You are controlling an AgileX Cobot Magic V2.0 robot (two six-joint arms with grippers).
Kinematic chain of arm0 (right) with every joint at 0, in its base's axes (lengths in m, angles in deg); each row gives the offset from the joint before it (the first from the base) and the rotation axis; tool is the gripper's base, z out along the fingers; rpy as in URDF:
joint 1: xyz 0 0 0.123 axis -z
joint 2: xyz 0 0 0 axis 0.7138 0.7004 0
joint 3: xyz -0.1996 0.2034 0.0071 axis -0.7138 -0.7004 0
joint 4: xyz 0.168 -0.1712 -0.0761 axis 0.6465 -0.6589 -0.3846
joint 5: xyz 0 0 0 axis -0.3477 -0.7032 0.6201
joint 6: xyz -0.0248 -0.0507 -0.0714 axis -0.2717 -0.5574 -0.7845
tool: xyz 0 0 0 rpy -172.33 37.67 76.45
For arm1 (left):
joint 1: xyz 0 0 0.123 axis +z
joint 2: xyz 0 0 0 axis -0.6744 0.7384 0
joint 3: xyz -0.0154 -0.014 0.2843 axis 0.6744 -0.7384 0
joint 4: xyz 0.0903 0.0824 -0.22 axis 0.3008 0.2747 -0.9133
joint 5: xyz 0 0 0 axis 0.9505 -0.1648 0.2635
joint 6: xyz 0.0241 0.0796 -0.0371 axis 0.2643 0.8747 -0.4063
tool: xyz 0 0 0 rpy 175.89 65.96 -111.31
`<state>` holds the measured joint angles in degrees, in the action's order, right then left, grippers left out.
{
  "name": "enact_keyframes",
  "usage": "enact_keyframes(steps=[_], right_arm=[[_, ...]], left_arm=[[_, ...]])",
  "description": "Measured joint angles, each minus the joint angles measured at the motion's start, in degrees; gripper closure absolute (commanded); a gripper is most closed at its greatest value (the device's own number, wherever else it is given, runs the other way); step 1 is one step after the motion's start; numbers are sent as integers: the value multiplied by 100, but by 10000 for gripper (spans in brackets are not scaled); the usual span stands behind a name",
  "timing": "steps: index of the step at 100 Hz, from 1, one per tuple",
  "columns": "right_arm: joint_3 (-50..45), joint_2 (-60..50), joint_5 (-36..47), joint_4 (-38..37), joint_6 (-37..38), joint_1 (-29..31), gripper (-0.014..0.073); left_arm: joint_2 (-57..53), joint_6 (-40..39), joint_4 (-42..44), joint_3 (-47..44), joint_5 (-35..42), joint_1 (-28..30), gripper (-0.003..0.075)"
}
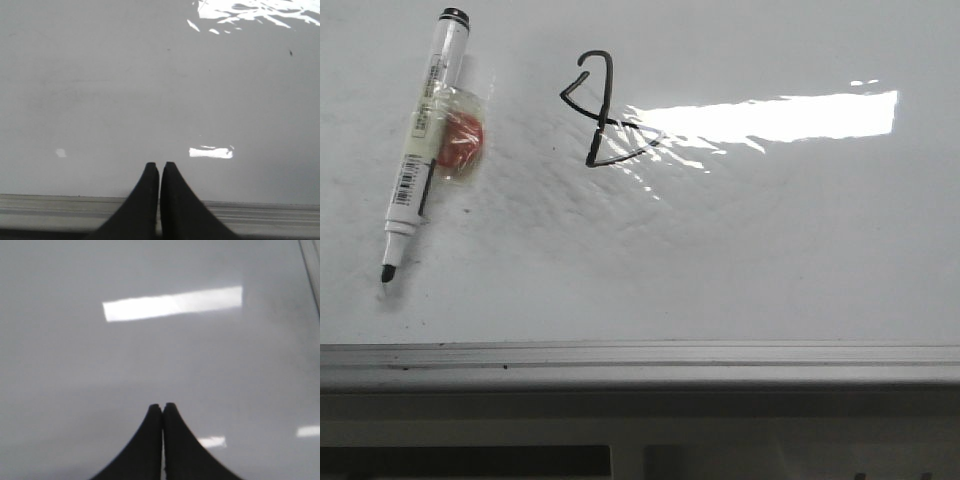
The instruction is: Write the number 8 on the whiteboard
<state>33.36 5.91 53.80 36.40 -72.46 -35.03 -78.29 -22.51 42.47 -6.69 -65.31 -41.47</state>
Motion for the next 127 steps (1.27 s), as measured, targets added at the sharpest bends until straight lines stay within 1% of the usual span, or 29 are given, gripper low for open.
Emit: enact_keyframes(steps=[16,33,127], right_arm=[[0,-13,-799,358,-347,98,663],[0,-13,-1180,436,-517,98,663],[0,-13,-1197,436,-628,98,663]], left_arm=[[0,0,0,0,0,0,741],[0,0,0,0,0,0,741],[0,0,0,0,0,0,741]])
